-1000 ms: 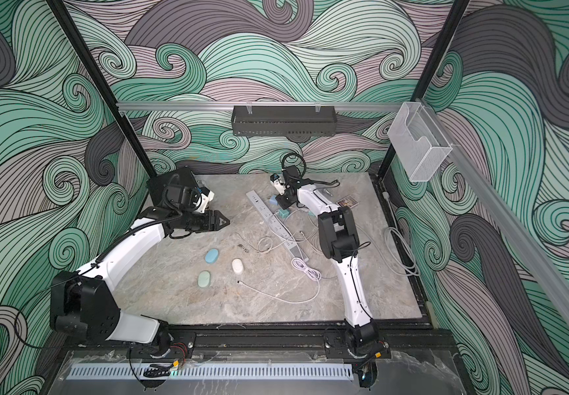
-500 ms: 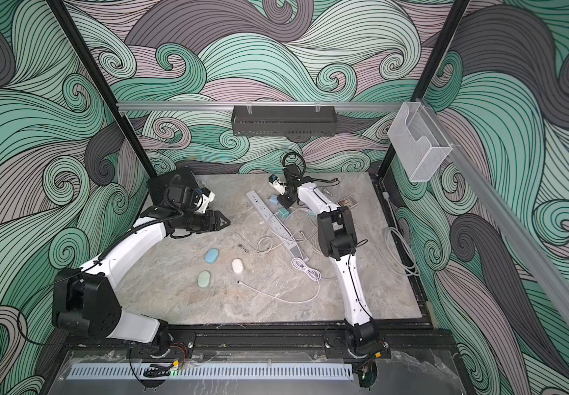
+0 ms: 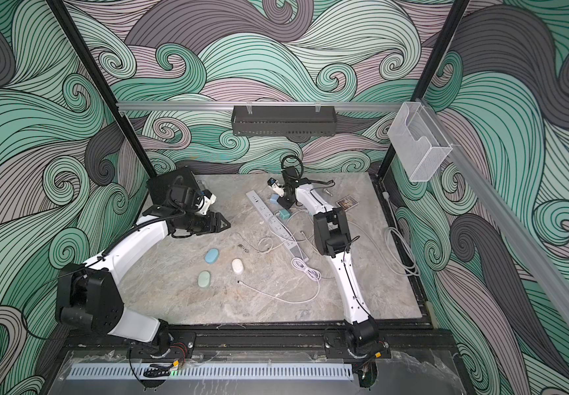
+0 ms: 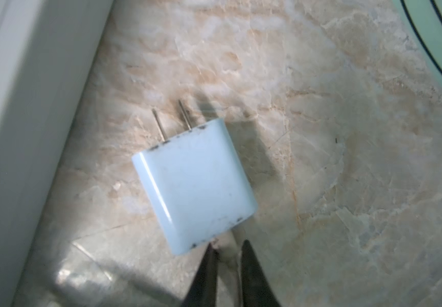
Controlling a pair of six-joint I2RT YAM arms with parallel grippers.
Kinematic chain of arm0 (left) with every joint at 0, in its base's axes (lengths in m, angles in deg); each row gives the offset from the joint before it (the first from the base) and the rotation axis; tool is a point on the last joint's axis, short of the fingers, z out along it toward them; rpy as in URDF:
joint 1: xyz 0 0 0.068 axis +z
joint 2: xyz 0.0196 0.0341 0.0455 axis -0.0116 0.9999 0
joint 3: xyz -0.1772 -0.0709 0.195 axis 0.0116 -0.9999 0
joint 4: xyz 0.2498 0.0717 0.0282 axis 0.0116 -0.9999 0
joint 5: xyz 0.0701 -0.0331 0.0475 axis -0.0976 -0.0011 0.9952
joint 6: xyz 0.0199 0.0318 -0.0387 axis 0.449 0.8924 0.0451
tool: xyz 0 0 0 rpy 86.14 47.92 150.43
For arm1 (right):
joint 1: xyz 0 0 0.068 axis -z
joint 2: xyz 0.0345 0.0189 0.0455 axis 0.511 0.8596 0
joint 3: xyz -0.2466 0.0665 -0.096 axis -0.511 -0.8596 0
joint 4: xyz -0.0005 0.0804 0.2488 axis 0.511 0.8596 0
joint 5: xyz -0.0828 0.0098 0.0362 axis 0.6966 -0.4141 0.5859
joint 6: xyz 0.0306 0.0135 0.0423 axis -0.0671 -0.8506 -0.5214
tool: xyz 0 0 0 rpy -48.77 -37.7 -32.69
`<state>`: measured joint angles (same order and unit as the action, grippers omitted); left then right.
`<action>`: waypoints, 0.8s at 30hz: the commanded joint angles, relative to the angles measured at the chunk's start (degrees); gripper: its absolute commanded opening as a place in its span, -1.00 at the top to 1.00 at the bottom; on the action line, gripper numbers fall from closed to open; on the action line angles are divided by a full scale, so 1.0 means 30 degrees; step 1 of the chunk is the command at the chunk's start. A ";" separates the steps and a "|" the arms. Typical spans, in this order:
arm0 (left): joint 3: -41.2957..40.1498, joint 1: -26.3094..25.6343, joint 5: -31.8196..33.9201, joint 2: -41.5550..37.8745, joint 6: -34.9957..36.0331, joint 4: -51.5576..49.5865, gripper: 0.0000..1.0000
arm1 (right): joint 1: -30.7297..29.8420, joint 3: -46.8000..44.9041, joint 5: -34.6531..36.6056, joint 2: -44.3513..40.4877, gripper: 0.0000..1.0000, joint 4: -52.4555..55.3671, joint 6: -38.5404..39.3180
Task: Charge the bluetooth headset
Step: Pick up the charging cable from the center of the board.
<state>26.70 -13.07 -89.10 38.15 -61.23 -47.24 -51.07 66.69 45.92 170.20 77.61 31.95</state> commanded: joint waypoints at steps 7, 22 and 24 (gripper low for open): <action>0.2100 0.0004 -0.0479 0.0845 -0.0823 0.0611 -0.38 | -0.0300 -0.4037 0.0231 -0.4407 1.00 -0.1982 0.0871; 0.3669 0.0107 -0.6846 0.1626 -0.6117 0.7162 -0.69 | -0.1301 -1.6448 -0.3930 -1.7631 1.00 -0.5921 0.4516; 0.3598 0.0103 -0.7921 0.1821 -0.7468 0.8392 -0.69 | -0.1546 -1.7401 -0.4354 -1.8810 1.00 -0.6425 0.4716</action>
<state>35.56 -13.05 -105.52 42.65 -76.94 -28.36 -54.67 18.04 37.31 116.65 60.99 42.97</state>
